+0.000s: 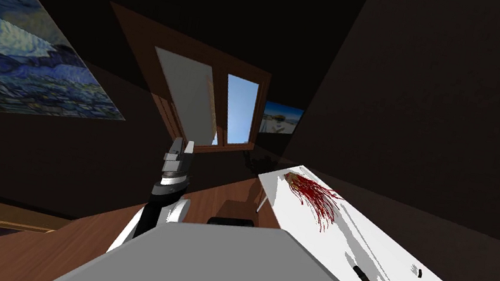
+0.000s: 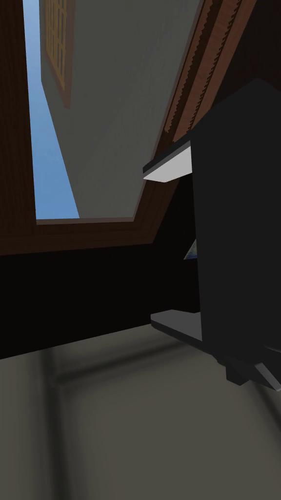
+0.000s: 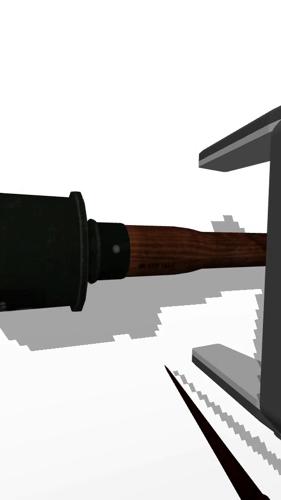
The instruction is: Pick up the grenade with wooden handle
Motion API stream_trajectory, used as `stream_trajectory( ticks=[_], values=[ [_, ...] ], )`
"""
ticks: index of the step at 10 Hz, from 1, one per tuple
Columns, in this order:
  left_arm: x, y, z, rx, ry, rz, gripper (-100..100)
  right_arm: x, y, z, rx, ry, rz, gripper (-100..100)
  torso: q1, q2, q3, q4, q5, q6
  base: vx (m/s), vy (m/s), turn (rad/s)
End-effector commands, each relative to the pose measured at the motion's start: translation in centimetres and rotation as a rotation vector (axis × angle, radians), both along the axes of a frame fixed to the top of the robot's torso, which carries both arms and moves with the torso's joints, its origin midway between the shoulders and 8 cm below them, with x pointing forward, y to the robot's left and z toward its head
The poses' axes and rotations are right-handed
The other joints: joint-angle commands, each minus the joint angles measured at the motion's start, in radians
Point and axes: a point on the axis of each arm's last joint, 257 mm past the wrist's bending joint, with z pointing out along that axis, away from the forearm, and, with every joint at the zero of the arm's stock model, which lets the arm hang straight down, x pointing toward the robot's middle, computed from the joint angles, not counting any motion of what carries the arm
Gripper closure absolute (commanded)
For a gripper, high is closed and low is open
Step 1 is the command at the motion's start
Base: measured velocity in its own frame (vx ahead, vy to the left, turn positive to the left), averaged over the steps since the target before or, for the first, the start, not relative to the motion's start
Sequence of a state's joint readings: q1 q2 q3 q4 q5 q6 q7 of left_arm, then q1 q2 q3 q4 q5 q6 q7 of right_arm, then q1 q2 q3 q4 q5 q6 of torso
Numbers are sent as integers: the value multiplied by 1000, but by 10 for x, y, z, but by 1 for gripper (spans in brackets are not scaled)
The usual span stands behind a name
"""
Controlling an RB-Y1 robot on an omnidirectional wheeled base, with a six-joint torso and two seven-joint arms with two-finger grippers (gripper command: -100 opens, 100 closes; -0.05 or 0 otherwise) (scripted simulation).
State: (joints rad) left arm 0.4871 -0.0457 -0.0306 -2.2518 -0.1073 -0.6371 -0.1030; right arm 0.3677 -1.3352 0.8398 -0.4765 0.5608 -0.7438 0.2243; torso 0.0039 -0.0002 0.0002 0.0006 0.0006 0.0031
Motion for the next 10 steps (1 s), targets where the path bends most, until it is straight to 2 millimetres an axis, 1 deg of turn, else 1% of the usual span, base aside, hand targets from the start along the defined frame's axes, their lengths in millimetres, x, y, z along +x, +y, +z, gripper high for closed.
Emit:
stream_trajectory(
  ticks=[1,2,3,4,6,7,8,10],
  values=[
    [0,0,0,0,0,0,0,-4,-7,5,-17,6,-7,-100,0,0,0,0,0,0,-12,14,-3],
    [0,0,0,0,0,0,0,-3,-5,3,-11,3,-5,-100,0,0,0,0,0,0,0,0,0],
    [0,0,0,0,0,0,0,-3,-5,4,-12,4,-5,0,0,0,0,0,0,0,0,0,0],
    [0,0,0,0,0,0,0,-9,2,-10,-10,4,-10,-100,0,-1,0,0,0,0,7,-38,45],
    [0,0,0,0,0,0,0,-14,10,-24,-8,4,-15,-100,-5,-1,-1,0,-1,0,4,-75,38],
    [0,0,0,0,0,0,0,-13,8,-20,-7,3,-14,-100,-6,-1,0,0,-1,0,-4,-32,11],
    [0,0,0,0,0,0,0,-13,8,-20,-9,3,-14,100,-3,-1,0,0,-1,0,0,-6,0],
    [0,0,0,0,0,0,0,-13,9,-20,-7,4,-14,100,-2,-1,0,0,0,0,0,0,0]
  ],
)
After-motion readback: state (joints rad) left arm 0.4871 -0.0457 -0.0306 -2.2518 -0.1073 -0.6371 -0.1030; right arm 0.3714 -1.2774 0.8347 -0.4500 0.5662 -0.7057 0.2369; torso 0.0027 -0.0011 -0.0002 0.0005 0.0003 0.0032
